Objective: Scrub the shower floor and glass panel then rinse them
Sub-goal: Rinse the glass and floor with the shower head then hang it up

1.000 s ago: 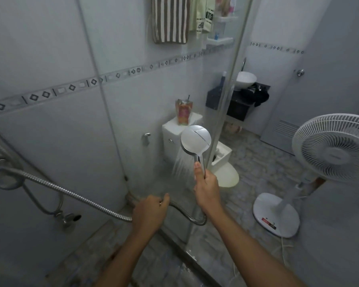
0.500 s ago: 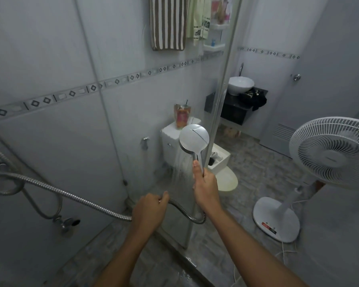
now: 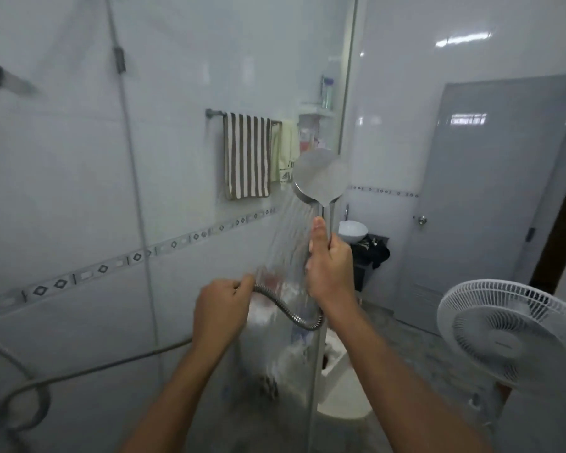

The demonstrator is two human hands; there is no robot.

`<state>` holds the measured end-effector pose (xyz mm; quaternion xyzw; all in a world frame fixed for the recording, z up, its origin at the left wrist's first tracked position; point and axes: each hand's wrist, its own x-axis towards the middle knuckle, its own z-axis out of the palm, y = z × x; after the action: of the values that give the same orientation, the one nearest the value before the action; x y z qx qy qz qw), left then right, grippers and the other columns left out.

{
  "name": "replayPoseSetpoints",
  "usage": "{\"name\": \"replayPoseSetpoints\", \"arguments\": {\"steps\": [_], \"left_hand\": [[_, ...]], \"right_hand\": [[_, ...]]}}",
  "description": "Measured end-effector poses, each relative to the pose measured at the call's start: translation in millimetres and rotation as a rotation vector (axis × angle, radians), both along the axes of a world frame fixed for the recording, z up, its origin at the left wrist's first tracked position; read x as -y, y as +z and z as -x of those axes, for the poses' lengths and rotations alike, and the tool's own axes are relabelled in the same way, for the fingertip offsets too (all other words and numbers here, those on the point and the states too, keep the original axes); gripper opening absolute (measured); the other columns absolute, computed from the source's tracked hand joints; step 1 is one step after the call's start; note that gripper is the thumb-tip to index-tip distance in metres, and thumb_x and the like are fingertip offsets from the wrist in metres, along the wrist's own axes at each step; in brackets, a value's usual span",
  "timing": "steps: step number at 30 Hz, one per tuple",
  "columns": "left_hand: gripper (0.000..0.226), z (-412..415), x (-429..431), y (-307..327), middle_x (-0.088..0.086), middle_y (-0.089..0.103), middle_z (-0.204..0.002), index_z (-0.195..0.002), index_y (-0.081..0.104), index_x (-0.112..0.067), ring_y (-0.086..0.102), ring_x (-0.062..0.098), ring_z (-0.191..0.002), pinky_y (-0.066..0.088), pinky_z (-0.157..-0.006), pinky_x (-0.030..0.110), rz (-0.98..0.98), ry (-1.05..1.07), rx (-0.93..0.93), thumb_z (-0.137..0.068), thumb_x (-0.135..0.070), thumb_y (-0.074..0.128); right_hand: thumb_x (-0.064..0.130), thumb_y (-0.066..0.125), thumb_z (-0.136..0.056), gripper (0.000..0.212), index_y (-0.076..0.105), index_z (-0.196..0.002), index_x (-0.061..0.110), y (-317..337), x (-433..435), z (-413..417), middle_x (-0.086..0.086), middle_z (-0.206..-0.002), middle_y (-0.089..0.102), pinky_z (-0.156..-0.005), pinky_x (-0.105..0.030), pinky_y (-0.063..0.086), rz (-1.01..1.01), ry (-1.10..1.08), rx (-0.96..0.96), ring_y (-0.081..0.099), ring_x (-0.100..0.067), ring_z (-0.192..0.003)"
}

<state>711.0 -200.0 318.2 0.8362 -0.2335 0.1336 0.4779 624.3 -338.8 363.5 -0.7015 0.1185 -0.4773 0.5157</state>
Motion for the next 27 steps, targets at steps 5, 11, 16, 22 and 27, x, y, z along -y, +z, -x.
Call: {"name": "replayPoseSetpoints", "arguments": {"steps": [5, 11, 16, 22, 27], "left_hand": [[0.061, -12.4, 11.0, 85.9, -0.003, 0.031, -0.041, -0.044, 0.033, -0.016, 0.035, 0.017, -0.043, 0.025, -0.048, 0.032, 0.150, -0.042, 0.157, -0.098, -0.036, 0.054], [0.061, -36.2, 14.7, 165.7, -0.002, 0.030, -0.042, -0.046, 0.035, -0.016, 0.029, 0.016, -0.041, 0.025, -0.048, 0.029, 0.294, -0.136, 0.277, -0.099, -0.040, 0.053], [0.062, -60.9, 10.1, 210.9, -0.007, 0.028, -0.038, -0.044, 0.035, -0.016, 0.025, 0.012, -0.037, 0.023, -0.046, 0.027, 0.349, -0.162, 0.331, -0.100, -0.037, 0.053], [0.058, -109.1, -16.2, 252.8, 0.004, 0.038, -0.049, -0.048, 0.039, -0.011, 0.034, 0.017, -0.043, 0.025, -0.046, 0.029, 0.388, -0.114, 0.367, -0.100, -0.036, 0.050], [0.057, -161.9, -41.5, 259.8, 0.000, 0.035, -0.045, -0.048, 0.037, -0.013, 0.032, 0.017, -0.043, 0.025, -0.048, 0.030, 0.396, -0.051, 0.344, -0.099, -0.035, 0.051]], "right_hand": [[0.083, 0.038, -0.085, 0.067, 0.039, -0.073, 0.017, 86.0, 6.2, -7.3, -0.003, -0.055, 0.035, -0.046, -0.031, 0.034, 0.074, -0.030, 0.111, 0.034, -0.017, -0.044], [0.076, 0.043, -0.087, 0.060, 0.038, -0.078, 0.018, 171.0, -2.7, -18.7, -0.008, -0.060, 0.031, -0.043, -0.027, 0.028, 0.100, -0.007, 0.243, 0.028, -0.016, -0.043], [0.070, 0.043, -0.095, 0.055, 0.040, -0.077, 0.018, 219.6, -8.8, -45.0, -0.005, -0.059, 0.034, -0.041, -0.025, 0.031, 0.137, -0.056, 0.286, 0.031, -0.016, -0.042], [0.070, 0.042, -0.096, 0.057, 0.042, -0.079, 0.015, 268.6, -26.5, -95.4, -0.001, -0.056, 0.039, -0.038, -0.024, 0.033, 0.110, -0.052, 0.317, 0.035, -0.013, -0.038], [0.083, 0.039, -0.083, 0.066, 0.044, -0.072, 0.019, 277.6, -51.7, -164.6, -0.004, -0.064, 0.044, -0.053, -0.034, 0.039, 0.172, -0.047, 0.274, 0.041, -0.018, -0.051]]}}
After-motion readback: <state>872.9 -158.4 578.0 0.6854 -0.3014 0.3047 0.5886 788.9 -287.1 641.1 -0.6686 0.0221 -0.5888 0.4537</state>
